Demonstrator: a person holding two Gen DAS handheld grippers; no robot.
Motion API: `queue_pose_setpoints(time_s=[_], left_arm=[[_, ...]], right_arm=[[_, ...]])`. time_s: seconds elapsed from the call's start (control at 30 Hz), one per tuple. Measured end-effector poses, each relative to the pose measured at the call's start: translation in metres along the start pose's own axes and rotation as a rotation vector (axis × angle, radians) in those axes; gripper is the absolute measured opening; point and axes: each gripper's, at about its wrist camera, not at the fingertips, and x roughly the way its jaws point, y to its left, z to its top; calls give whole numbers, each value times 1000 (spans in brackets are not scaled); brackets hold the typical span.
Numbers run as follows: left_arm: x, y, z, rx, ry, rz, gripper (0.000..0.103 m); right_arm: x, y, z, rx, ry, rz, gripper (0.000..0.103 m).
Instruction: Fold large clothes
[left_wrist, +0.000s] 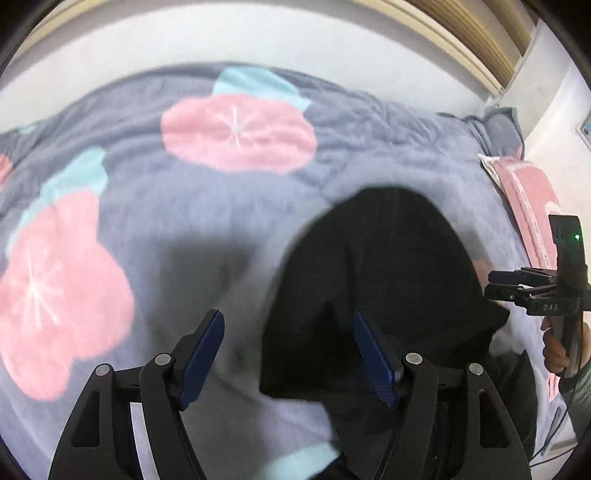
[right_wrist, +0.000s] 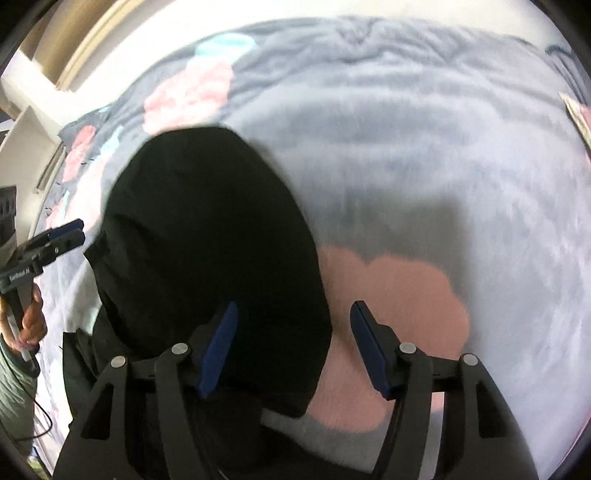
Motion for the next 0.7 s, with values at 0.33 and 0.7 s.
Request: queue_pose_setpoints(time_s=[0.33, 0.7], left_arm=[[70, 13, 49, -65, 98, -195, 74], [104, 5, 41, -43, 158, -428, 27]], right_arm=[[38, 13, 46, -63, 22, 87, 67], [78, 38, 62, -191, 57, 227, 35]])
